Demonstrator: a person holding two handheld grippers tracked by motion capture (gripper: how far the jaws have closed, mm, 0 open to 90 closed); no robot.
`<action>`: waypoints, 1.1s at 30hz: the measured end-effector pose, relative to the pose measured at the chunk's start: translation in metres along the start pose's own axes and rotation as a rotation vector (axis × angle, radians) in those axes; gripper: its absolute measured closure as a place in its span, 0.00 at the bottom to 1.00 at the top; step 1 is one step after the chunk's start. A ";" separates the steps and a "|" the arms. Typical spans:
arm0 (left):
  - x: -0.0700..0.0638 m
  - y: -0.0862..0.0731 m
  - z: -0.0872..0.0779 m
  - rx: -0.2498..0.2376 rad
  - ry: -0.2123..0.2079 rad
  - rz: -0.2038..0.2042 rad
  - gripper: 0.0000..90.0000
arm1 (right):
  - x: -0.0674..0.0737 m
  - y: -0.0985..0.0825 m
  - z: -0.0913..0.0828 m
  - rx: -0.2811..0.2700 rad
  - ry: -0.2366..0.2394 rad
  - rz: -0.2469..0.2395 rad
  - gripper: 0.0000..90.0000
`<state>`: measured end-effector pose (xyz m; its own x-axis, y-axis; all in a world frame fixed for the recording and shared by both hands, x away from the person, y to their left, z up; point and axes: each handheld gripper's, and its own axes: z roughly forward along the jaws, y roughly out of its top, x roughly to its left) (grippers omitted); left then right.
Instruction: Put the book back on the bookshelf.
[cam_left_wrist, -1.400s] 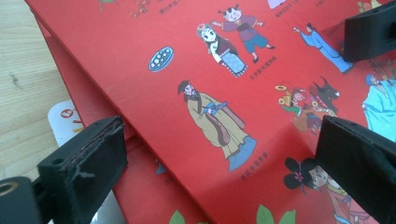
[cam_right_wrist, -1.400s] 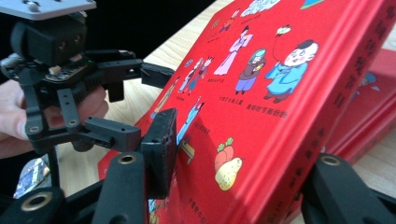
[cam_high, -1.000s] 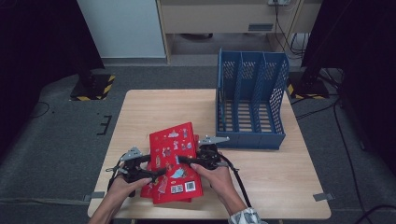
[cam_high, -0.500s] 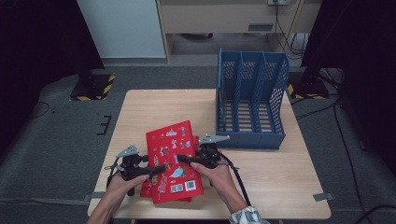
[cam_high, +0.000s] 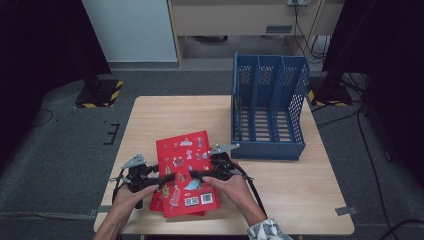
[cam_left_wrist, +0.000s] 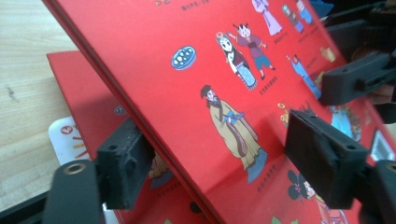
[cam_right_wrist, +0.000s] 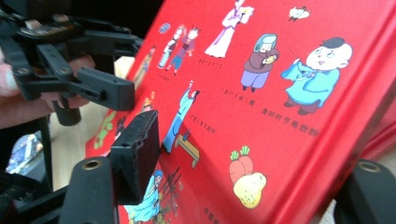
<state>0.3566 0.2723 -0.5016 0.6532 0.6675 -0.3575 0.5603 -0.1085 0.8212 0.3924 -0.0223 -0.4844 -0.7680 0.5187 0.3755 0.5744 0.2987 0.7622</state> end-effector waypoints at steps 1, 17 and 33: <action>0.000 0.001 -0.001 -0.005 0.002 0.000 0.30 | 0.000 0.000 0.000 0.001 -0.002 -0.001 0.36; -0.010 0.033 -0.013 -0.062 0.047 0.092 0.43 | 0.005 0.022 -0.010 -0.018 -0.066 -0.062 0.35; -0.010 0.062 -0.024 -0.084 0.100 0.168 0.52 | 0.014 0.041 -0.012 -0.103 -0.163 -0.159 0.37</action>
<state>0.3727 0.2762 -0.4368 0.6780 0.7152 -0.1700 0.4006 -0.1655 0.9012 0.4020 -0.0127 -0.4420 -0.7858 0.5966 0.1634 0.4122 0.3081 0.8574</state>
